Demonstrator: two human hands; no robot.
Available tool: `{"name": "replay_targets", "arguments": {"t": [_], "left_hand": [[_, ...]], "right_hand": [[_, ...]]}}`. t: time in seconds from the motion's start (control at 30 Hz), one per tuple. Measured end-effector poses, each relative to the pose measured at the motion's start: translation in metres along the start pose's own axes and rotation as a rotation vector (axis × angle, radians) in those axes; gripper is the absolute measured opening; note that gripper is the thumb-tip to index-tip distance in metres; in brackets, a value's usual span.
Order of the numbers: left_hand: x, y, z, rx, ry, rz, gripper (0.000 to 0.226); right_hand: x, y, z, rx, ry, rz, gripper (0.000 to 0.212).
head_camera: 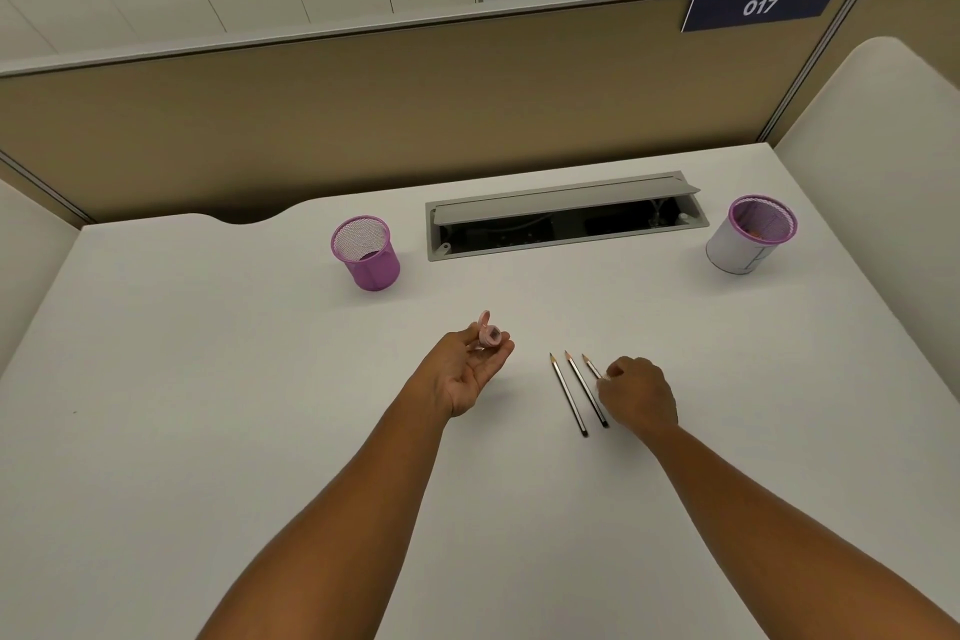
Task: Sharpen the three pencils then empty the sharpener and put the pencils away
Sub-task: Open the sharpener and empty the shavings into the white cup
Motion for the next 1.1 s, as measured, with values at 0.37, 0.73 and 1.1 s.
{"name": "replay_targets", "arguments": {"t": [0.37, 0.73, 1.1], "left_hand": [[0.006, -0.010, 0.021, -0.029, -0.035, -0.053, 0.033], [0.017, -0.016, 0.053, -0.051, -0.110, -0.040, 0.031], [0.030, -0.027, 0.080, -0.083, -0.182, 0.030, 0.032]], "right_hand": [[-0.046, -0.089, 0.039, -0.478, 0.105, -0.396, 0.040], [-0.071, -0.136, 0.077, -0.784, 0.208, -0.281, 0.045], [-0.094, -0.128, 0.096, -0.752, 0.351, -0.249, 0.035]]}}
Point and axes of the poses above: each hand's wrist, its own z-axis away from the middle knuckle, its own x-axis out of the palm, y = z × x, the point moved 4 cm from there along -z, towards the middle knuckle, and after that the axes turned 15 degrees about z, right-handed, at the moved point
